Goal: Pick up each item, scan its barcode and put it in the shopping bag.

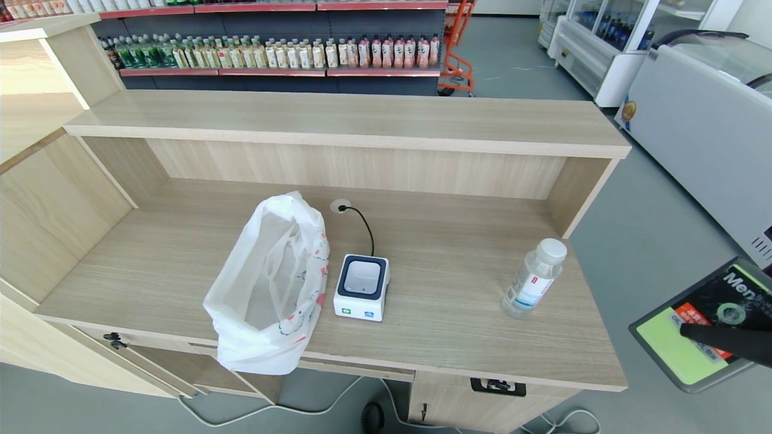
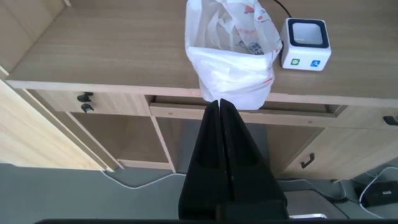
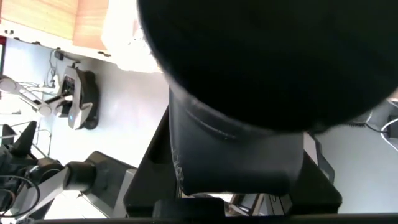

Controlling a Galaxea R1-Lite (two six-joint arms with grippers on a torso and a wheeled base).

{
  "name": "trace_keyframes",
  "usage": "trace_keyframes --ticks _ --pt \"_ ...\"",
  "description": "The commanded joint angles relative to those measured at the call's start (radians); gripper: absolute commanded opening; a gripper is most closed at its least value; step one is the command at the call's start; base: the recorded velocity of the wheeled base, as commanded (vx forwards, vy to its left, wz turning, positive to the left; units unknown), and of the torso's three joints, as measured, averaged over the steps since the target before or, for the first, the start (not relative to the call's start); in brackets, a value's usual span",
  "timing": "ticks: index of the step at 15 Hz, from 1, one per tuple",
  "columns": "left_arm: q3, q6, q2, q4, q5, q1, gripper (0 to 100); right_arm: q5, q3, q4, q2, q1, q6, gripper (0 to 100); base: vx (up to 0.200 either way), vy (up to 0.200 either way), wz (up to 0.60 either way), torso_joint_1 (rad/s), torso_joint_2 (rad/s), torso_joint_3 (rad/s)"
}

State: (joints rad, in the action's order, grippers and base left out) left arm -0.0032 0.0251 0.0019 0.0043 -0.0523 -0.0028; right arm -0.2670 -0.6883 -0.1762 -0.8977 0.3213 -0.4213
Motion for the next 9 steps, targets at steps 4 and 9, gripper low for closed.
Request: trace_keyframes --ticks 4,9 --pt "0.0 0.003 0.0 0.0 0.0 0.0 0 0.002 -0.008 0.084 -0.083 -0.004 0.001 0 0.0 0.2 0.0 0.002 0.0 0.001" --pt "0.0 0.003 0.0 0.0 0.0 0.0 0 0.011 -0.065 0.219 -0.302 -0.096 0.029 0 0.0 0.2 0.0 0.0 0.0 0.004"
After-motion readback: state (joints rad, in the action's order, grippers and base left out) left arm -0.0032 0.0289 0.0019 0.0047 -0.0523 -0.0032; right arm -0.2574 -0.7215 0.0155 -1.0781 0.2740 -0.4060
